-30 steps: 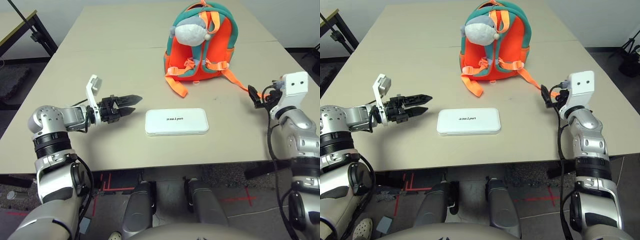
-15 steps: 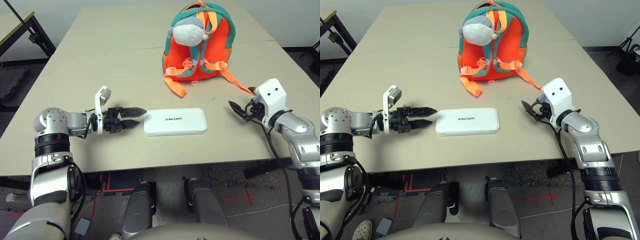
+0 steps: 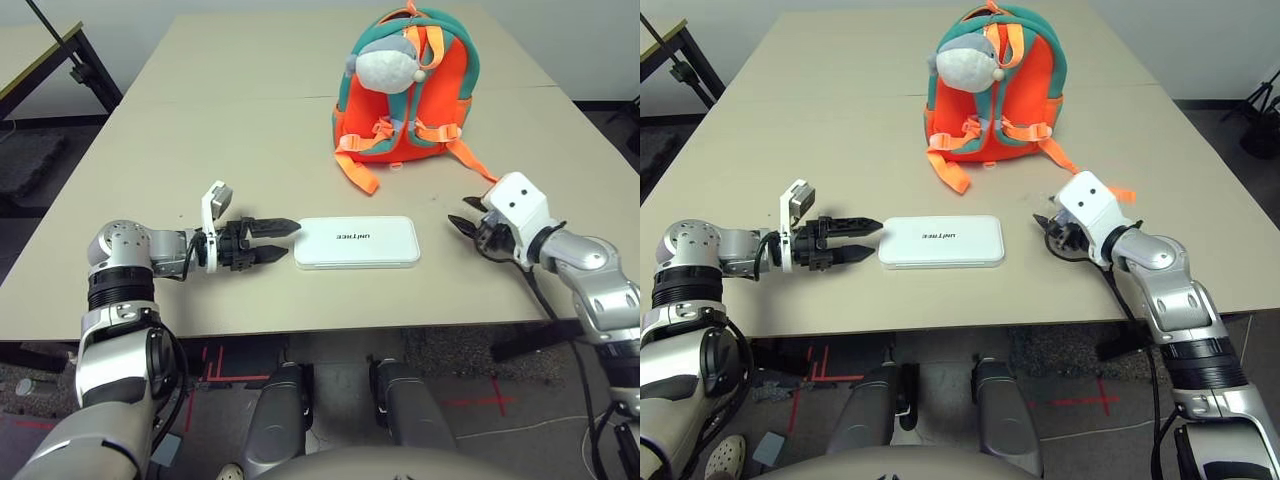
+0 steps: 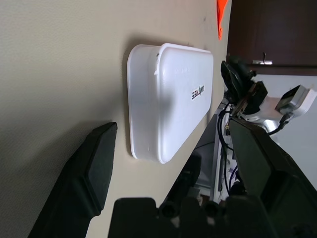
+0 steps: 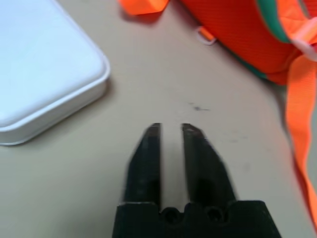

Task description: Put the pencil case into the backpack and zip it.

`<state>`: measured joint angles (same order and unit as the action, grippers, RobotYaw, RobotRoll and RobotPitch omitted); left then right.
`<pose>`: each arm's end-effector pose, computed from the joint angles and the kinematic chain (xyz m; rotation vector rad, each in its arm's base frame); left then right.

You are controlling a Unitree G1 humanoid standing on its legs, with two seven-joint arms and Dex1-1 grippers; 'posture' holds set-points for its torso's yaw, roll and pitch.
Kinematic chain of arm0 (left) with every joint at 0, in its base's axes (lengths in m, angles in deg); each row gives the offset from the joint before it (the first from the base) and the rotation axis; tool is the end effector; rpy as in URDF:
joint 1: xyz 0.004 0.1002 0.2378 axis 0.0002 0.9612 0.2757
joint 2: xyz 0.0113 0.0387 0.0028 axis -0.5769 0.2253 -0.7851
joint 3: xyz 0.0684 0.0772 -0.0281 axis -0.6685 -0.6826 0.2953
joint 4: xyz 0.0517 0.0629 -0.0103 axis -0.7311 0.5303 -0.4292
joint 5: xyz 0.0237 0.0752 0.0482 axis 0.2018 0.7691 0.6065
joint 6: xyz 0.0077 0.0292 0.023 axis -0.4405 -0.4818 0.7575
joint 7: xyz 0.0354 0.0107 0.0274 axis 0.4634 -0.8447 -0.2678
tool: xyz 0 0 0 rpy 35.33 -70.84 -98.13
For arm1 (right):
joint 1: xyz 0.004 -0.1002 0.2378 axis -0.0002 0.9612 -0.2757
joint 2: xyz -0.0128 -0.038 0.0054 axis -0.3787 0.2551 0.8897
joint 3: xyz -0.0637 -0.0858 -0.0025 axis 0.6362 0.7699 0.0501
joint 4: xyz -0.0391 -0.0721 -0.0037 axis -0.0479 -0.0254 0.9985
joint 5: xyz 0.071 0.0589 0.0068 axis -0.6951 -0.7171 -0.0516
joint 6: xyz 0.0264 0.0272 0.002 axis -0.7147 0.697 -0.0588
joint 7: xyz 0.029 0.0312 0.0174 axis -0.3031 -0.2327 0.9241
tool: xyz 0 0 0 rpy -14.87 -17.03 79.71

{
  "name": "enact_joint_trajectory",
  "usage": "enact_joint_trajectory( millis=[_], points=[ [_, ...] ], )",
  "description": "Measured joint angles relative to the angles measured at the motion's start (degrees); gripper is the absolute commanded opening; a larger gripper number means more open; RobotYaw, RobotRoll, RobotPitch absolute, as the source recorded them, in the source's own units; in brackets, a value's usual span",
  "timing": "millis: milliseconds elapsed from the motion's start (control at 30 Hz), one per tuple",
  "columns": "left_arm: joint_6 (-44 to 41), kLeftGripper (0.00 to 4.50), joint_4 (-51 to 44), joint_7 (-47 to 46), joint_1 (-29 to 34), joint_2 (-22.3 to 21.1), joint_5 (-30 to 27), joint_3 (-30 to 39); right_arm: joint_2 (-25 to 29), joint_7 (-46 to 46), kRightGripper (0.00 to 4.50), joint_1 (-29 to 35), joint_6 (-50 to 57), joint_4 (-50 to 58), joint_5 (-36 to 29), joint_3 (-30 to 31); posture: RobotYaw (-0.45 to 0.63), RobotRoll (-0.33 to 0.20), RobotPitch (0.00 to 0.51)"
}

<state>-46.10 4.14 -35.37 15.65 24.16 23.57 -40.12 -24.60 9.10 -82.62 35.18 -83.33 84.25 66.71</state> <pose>0.2742 0.2449 0.1114 -0.9834 0.9983 -0.7217 0.2403 -0.2494 0.1276 -0.5840 0.1988 0.6448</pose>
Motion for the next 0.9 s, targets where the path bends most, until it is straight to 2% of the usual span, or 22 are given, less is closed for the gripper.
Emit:
enact_joint_trajectory(
  millis=[200,567,900],
  points=[
    [0.0,4.5,0.0,0.7,-0.4,0.8,1.5,0.2,-0.5,3.2,0.05,0.0,3.0,1.3,0.1,3.7,-0.19,0.0,0.141],
    [0.0,4.5,-0.2,2.1,-0.5,1.2,3.0,0.2,-1.8,5.6,0.05,-0.5,5.6,2.3,0.2,6.9,-0.18,0.0,0.144],
    [0.0,4.5,-0.3,3.2,-0.5,1.2,3.7,0.0,-6.7,5.2,0.05,-2.8,8.4,3.4,0.2,8.1,-0.19,0.0,0.148]
  ],
)
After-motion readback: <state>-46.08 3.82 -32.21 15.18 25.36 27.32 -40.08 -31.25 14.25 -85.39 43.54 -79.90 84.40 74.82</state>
